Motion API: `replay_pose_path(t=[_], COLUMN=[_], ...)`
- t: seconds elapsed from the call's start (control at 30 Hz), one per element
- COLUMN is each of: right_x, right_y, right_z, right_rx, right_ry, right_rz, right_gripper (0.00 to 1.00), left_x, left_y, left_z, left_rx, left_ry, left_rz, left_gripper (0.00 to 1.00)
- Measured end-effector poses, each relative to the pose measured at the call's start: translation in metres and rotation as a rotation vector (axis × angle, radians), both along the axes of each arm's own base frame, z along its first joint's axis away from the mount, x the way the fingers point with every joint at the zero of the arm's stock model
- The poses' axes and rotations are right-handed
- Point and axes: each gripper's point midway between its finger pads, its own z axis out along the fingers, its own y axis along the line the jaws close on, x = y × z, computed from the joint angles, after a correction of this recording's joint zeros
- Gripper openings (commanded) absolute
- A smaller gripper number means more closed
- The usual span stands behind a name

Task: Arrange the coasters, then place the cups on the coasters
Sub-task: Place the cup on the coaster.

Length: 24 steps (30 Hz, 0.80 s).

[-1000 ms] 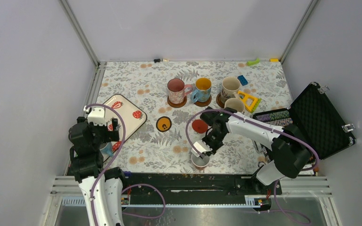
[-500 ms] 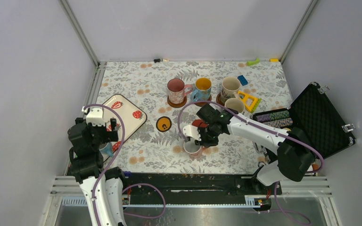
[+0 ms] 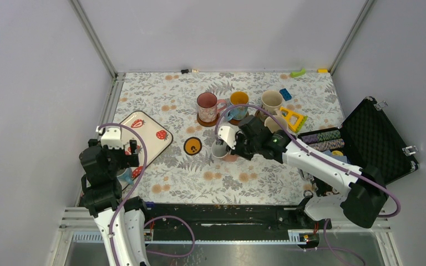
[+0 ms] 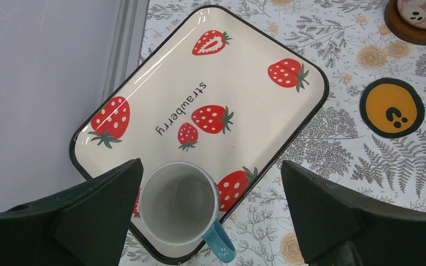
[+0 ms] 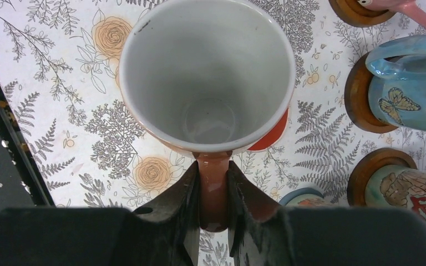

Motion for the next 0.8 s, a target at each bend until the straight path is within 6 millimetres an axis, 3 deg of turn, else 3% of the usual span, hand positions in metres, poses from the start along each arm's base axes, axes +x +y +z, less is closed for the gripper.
replay_pose_path(t=[0.4,0.53,0.73,0.8], right_x=[-0.018,-0.025,-0.031,-0.03], right_y=[-0.006,0.002,0.003,0.002], right_z=[-0.015,-0.018,-0.053,-0.053], right_rx=[0.085,0.123,0.045,0.041], right_ry=[0.038,0.078,0.176,0.17], right_rz=[-0.005,0.031,0.053,0.063], right_gripper=[0.0,0.0,0.0,0.0], left_x=[0.0,0.0,-0.001,-0.001], left_y=[0.0,0.0,0.0,0.0], left_z=[0.0,0.0,0.001,0.001], left_rx=[-0.002,-0.003,-0.002,-0.001], left_ry=[0.0,-0.001,-0.006,-0.007], left_rz=[-0.002,-0.002,-0.001,0.0], left_gripper=[0.99,0.98,0.99,0.98])
